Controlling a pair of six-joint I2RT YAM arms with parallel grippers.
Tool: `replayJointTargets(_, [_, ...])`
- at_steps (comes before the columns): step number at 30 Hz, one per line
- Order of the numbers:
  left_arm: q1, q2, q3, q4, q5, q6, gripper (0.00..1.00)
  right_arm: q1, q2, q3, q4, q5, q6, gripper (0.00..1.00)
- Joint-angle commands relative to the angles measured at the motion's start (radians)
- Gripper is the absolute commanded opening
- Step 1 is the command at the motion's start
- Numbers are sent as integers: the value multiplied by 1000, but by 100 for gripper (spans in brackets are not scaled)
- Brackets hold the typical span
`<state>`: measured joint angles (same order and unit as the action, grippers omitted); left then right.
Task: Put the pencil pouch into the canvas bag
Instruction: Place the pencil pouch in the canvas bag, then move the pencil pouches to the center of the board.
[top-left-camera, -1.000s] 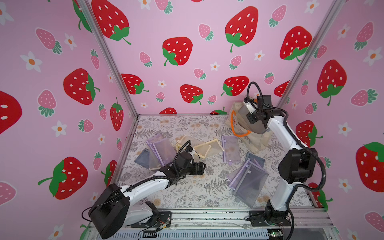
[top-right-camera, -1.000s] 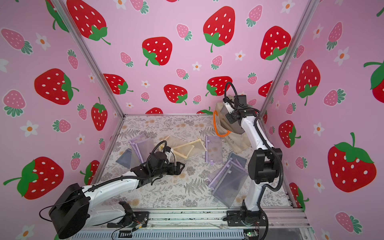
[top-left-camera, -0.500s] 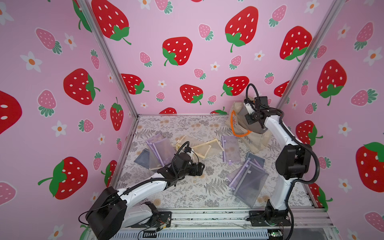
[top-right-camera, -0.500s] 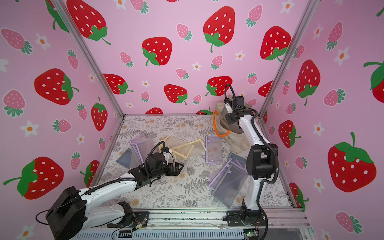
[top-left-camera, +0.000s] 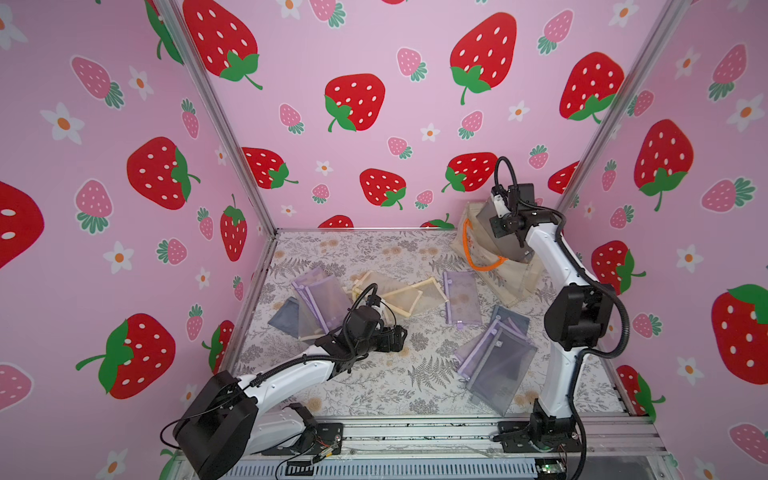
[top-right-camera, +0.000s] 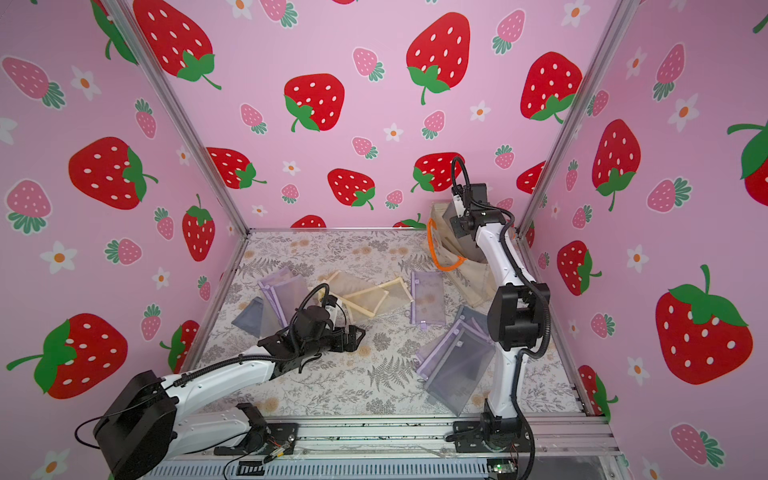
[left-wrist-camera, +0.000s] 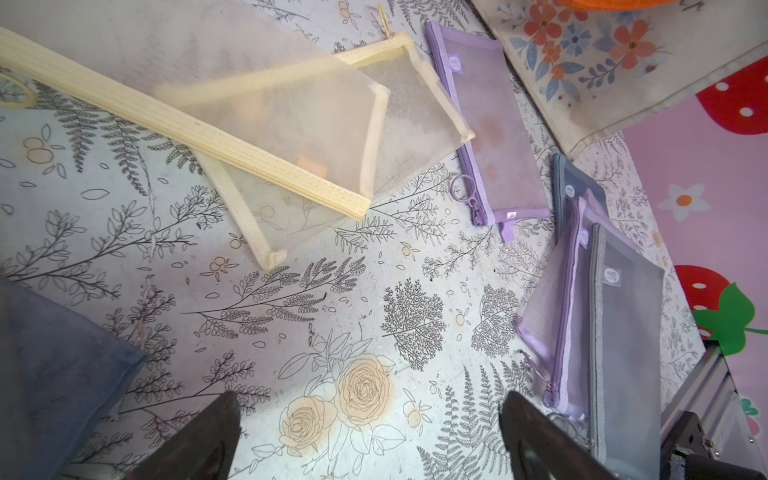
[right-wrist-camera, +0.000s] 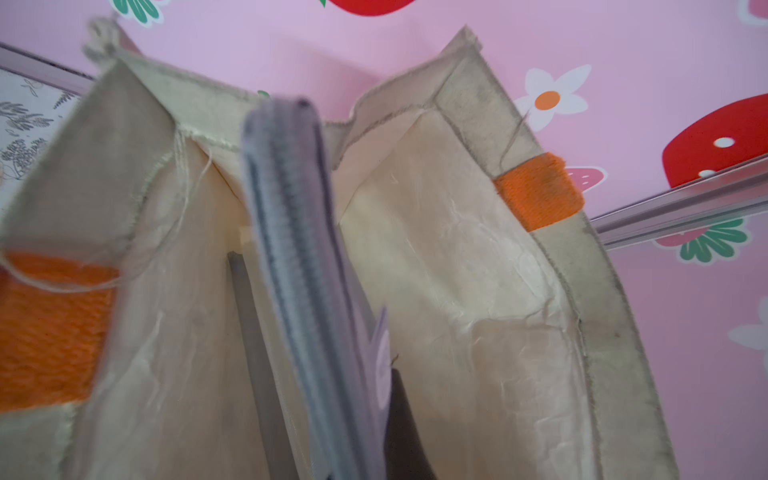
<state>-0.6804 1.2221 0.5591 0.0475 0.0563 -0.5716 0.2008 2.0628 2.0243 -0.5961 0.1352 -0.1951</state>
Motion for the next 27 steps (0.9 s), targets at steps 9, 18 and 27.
replayJointTargets(9, [10,20,-1,35,14,9,99,11,21,7,-57,-25,19,28])
replayJointTargets(18, [16,10,-17,41,10,16,99,-10,-83,-61,-131,-70,23,44])
replayJointTargets(27, [19,8,16,-16,33,28,99,14,-346,-281,-114,-125,78,58])
